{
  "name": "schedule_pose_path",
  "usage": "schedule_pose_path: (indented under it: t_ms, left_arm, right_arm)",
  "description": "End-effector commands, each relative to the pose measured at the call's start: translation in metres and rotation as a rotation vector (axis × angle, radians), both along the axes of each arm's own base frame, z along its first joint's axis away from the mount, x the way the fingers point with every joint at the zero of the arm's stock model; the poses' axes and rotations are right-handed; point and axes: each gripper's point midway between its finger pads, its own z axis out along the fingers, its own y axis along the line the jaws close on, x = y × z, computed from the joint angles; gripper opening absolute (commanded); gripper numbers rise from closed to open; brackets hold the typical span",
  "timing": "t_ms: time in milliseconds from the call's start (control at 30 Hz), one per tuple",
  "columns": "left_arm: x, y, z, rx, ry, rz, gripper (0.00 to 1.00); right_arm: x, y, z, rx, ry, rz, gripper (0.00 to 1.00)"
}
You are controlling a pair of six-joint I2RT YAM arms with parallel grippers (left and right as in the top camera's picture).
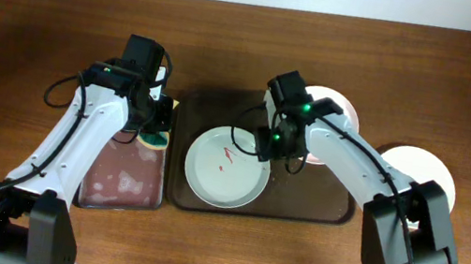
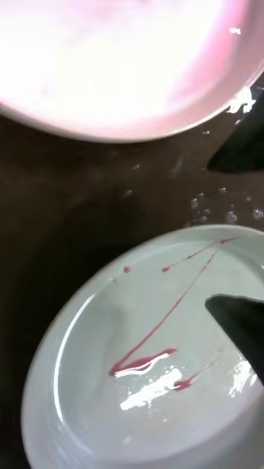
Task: Clean dirty plates on tray and stack at the side
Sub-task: 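Grip the left white plate rim and pull it toward tray center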
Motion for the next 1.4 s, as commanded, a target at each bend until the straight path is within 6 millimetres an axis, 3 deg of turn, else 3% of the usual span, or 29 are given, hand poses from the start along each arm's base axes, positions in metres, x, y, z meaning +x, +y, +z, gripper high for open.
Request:
schedule_pose_path:
  t_ms: [0,167,233,300,367,467,533,733,800,867,933,1000,1100,1267,1367]
  left_arm:
    - [0.001,-0.001,0.01,-0.006,-0.03,-0.012,0.0]
    - [0.001,-0.001,0.01,-0.006,-0.03,-0.012,0.0]
    - [0.001,-0.001,0.01,-0.006,-0.03,-0.012,0.0]
    - [0.001,-0.001,0.01,-0.006,-0.029,-0.012,0.0]
    - [0.001,-0.001,0.01,-0.006,-0.029,-0.012,0.0]
    - [0.001,-0.001,0.01,-0.006,-0.029,-0.012,0.0]
    - [0.0,0.0,0.009,-0.005,-0.025,-0.012,0.0]
    - [0.0,0.0,0.009,-0.005,-0.025,-0.012,0.0]
    - [0.0,0.0,0.009,-0.005,-0.025,-0.012,0.0]
    - [-0.001,0.0,0.009,-0.005,-0.022,-0.012,0.0]
    - [0.0,0.0,0.009,-0.004,-0.022,-0.012,0.0]
    - [0.0,0.0,0.009,-0.004,-0.022,-0.012,0.0]
    - [0.0,0.0,0.009,-0.004,-0.023,-0.012,0.0]
    - [-0.001,0.0,0.009,-0.005,-0.021,-0.012,0.0]
    - [-0.001,0.0,0.009,-0.005,-0.022,-0.012,0.0]
  right_arm:
    - [-0.017,-0.011,-0.001,0.026,0.148,-0.22,0.57]
    - [-0.067,0.001,-0.012,0.058,0.349,-0.232,0.56]
    - [-0.085,-0.001,-0.028,0.034,0.389,-0.251,0.44]
    - [-0.088,0.0,-0.033,0.038,0.389,-0.249,0.4]
    - [-0.09,0.005,-0.04,0.044,0.38,-0.259,0.26]
    - [-0.072,0.009,-0.043,0.041,0.28,-0.227,0.17]
    - [-0.057,0.002,-0.045,0.002,0.204,-0.237,0.04]
    - [-0.015,0.017,-0.036,0.038,-0.037,0.067,0.04]
    - [-0.002,0.018,-0.025,0.049,-0.072,0.068,0.06]
    - [0.003,0.016,-0.016,0.059,-0.065,0.029,0.2]
    - [-0.011,0.017,-0.01,0.11,0.043,-0.045,0.35]
    - [-0.043,0.028,-0.006,0.215,0.218,-0.06,0.37]
    - [-0.071,0.027,-0.008,0.183,0.335,-0.094,0.42]
    - [-0.097,0.041,-0.023,0.12,0.376,-0.124,0.41]
    - [-0.104,0.047,-0.034,0.101,0.372,-0.174,0.32]
